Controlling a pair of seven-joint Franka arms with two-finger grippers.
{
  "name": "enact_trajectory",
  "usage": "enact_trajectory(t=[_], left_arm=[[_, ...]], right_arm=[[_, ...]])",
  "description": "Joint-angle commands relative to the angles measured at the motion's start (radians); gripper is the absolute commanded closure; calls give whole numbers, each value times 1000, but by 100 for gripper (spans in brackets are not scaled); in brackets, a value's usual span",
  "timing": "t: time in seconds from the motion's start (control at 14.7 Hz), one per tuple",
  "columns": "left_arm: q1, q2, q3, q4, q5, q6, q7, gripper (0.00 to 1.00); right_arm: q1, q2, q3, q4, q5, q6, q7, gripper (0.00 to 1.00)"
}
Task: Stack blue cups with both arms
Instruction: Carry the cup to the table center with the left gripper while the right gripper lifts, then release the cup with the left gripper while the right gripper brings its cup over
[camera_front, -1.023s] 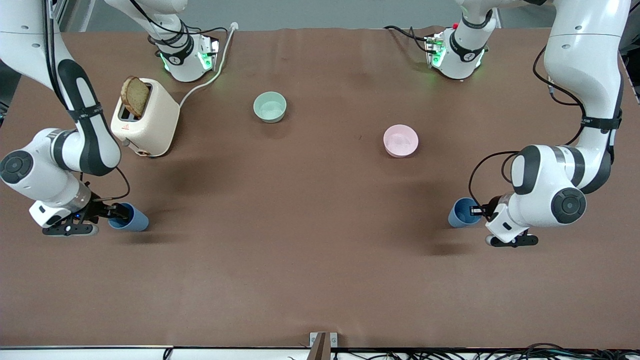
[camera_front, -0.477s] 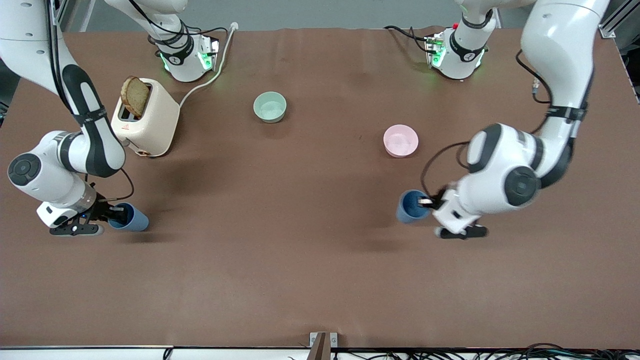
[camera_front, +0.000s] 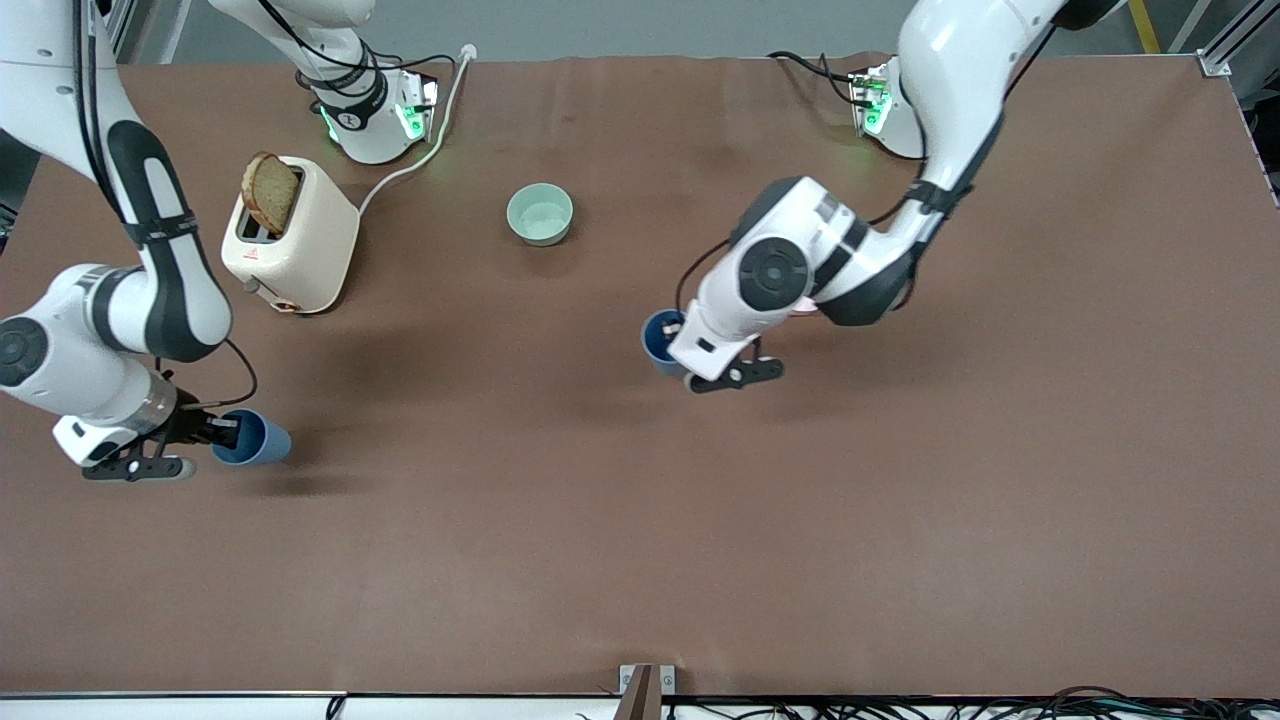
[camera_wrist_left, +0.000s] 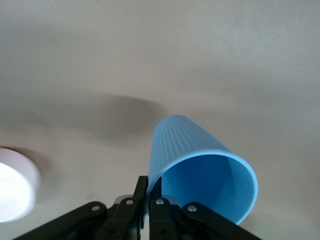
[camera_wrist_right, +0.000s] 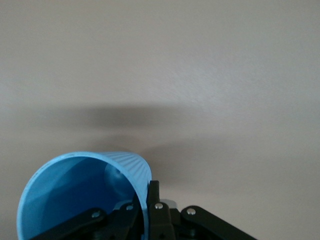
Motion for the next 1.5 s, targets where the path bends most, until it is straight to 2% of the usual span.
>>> enact_trajectory(t=[0.0,0.07,0.2,0.27,0.34,0.41,0.55,0.82,1.02,1.09,1.16,1.3,1.43], left_arm=[[-43,71,12,33,34,62,-86,99],[-47,90,12,33,63,65,-121,97],[-56,114,10,33,82,67,-167,83],[-54,111,10,35,80,67,-171,61],[-53,102,12,36,82,67,-175,28],[-47,84,12,45,82,59,-183,0],[-8,9,19,77,85,-24,-186,0],[162,-169,21,202,87,-296,-101,0],[300,-279,19,210,102,-356,120,0],[334,-309,18,206,134,-391,203,0],[366,-329,18,208,166,-437,272,0],[426,-390,18,208,208,-468,364,0],[496,-447,15,206,202,-496,475,0]], right_arm=[[50,-20,5,113,72,-155,131,99],[76,-30,6,123,73,-175,203,99],[144,-60,9,122,73,-186,341,99],[181,-74,9,122,73,-201,419,99],[217,-86,18,124,73,-215,508,99],[235,-97,46,124,71,-215,576,99],[239,-108,138,124,59,-213,732,99],[244,-134,328,124,24,-212,1016,99],[268,-123,521,124,-166,-206,1310,99],[285,-113,564,122,-203,-206,1375,99],[307,-91,587,122,-214,-204,1420,99],[354,-76,591,122,-217,-203,1455,99],[360,-48,591,122,-228,-201,1456,99]])
